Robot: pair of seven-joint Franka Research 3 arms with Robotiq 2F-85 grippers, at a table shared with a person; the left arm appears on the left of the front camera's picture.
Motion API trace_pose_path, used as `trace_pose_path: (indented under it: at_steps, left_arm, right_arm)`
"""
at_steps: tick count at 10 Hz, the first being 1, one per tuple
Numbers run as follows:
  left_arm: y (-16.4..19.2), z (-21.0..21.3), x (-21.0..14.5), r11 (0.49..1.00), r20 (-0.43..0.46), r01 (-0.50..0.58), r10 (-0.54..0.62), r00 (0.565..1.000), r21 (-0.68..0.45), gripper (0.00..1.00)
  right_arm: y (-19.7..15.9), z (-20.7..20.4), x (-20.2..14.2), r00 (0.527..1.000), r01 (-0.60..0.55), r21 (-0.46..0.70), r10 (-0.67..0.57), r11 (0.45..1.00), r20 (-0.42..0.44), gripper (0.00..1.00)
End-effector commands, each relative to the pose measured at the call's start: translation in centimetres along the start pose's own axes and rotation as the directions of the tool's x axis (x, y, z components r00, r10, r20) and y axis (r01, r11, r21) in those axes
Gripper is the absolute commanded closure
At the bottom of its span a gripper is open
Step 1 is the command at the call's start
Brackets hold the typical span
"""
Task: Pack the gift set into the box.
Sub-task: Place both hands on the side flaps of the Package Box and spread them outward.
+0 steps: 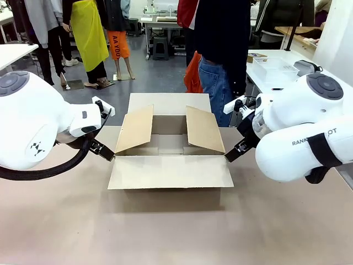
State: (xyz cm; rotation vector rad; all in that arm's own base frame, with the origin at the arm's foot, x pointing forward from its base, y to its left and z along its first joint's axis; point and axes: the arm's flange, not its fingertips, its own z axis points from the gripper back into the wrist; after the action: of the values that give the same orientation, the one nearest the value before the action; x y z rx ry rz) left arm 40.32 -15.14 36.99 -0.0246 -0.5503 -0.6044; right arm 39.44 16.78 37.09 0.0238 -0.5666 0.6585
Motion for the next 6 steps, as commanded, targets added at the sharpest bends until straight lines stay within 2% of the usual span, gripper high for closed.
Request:
trace_pose_path:
  at_steps: [1, 6]
  left_arm:
    - [0.01, 0.01, 0.0, 1.0, 0.0, 0.0, 0.0, 1.0, 0.0, 0.0]
    - [0.01, 0.01, 0.0, 1.0, 0.0, 0.0, 0.0, 1.0, 0.0, 0.0]
  right_arm:
    - [0.0, 0.0, 0.0, 1.0, 0.001, 0.0, -0.001, 1.0, 0.0, 0.0]
    - [0.0, 0.0, 0.0, 1.0, 0.001, 0.0, -0.001, 1.0, 0.0, 0.0]
